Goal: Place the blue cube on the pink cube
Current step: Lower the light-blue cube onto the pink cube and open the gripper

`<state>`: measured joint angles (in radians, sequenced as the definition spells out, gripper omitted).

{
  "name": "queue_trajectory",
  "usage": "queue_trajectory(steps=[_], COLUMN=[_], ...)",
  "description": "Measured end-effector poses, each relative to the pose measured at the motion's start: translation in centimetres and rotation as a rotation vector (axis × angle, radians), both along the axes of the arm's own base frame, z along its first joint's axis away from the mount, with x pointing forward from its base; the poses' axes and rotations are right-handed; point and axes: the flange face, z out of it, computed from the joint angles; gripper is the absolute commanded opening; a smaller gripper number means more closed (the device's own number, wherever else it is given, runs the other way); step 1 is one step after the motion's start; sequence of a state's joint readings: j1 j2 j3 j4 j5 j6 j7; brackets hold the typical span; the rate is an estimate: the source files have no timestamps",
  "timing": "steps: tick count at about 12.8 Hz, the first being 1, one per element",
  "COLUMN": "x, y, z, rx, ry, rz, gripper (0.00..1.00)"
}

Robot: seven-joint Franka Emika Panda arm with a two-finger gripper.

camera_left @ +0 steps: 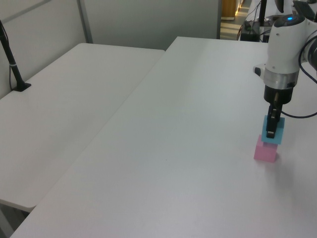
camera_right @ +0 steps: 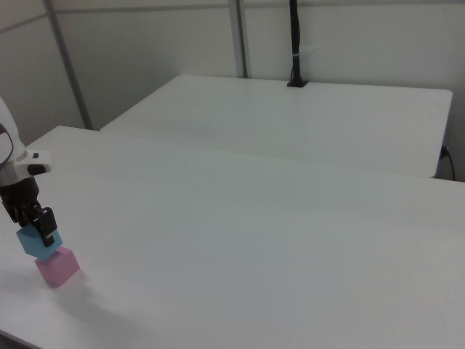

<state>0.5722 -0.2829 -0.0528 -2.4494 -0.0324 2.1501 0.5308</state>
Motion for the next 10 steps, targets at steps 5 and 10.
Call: queue_trajectory(steps=[5,10], x=[1.3,1.4], y=[-0.5,-0.5], z=[-1.7,-2.3], rx=[-0.034,-0.052], ry=[-0.029,-0.025], rz=[0.002,0.010], gripper=[0.48,0.48])
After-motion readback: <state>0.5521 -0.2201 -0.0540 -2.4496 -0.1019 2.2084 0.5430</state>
